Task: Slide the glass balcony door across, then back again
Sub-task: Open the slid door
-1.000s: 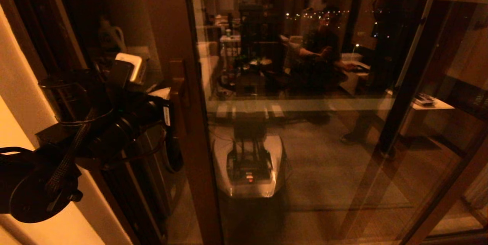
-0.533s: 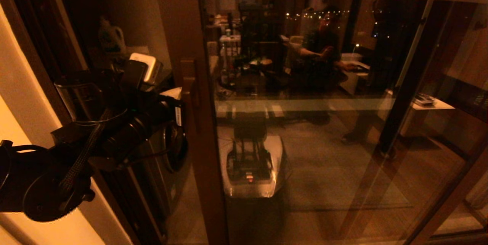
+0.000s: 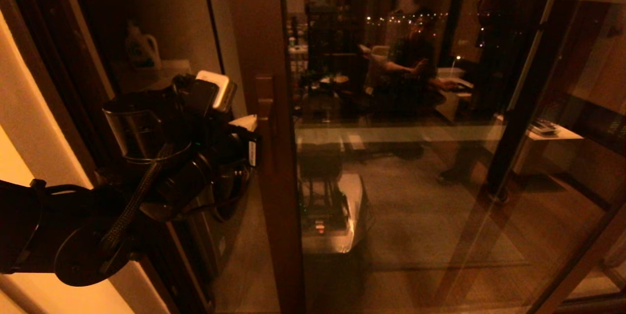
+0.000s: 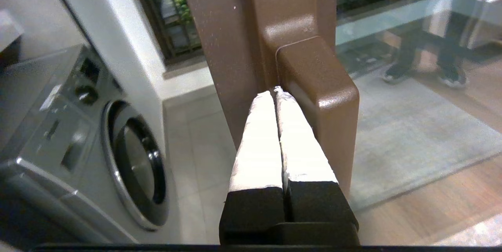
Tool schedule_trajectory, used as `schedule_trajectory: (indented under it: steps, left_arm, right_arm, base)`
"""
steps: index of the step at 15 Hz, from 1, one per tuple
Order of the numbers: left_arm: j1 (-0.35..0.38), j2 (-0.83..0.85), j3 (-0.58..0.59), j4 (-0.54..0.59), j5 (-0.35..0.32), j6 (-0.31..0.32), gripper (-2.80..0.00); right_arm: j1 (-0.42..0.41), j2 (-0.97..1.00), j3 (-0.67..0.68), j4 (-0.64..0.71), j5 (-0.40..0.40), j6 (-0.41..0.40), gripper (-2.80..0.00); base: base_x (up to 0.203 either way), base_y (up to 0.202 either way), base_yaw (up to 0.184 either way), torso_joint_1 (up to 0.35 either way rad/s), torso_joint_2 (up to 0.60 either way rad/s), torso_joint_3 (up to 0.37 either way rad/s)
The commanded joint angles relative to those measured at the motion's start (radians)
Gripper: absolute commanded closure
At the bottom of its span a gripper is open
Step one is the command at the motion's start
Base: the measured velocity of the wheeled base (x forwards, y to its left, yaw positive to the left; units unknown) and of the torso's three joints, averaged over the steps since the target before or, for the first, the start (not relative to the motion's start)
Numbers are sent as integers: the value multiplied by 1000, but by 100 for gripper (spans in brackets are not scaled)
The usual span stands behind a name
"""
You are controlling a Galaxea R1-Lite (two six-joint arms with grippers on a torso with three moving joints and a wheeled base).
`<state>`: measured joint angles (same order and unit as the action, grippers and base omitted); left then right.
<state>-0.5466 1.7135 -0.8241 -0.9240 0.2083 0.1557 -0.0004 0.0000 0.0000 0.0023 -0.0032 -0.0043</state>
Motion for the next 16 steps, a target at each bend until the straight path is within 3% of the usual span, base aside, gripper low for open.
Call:
schedule_trajectory:
  steps: [1, 10, 16]
  left_arm:
    - [-12, 15, -18, -7, 8, 22, 0]
    - [-100, 76, -66, -15, 72, 24, 0]
    - [-154, 87, -73, -15, 74, 25, 0]
  right_arm:
    - [0, 2, 0, 1, 0, 0, 0]
    - [0, 2, 0, 1, 0, 0, 0]
    - [0, 2, 0, 1, 0, 0, 0]
  base:
    - [0, 0, 0, 0, 0, 0]
    - [0, 0, 0, 0, 0, 0]
    - [0, 0, 0, 0, 0, 0]
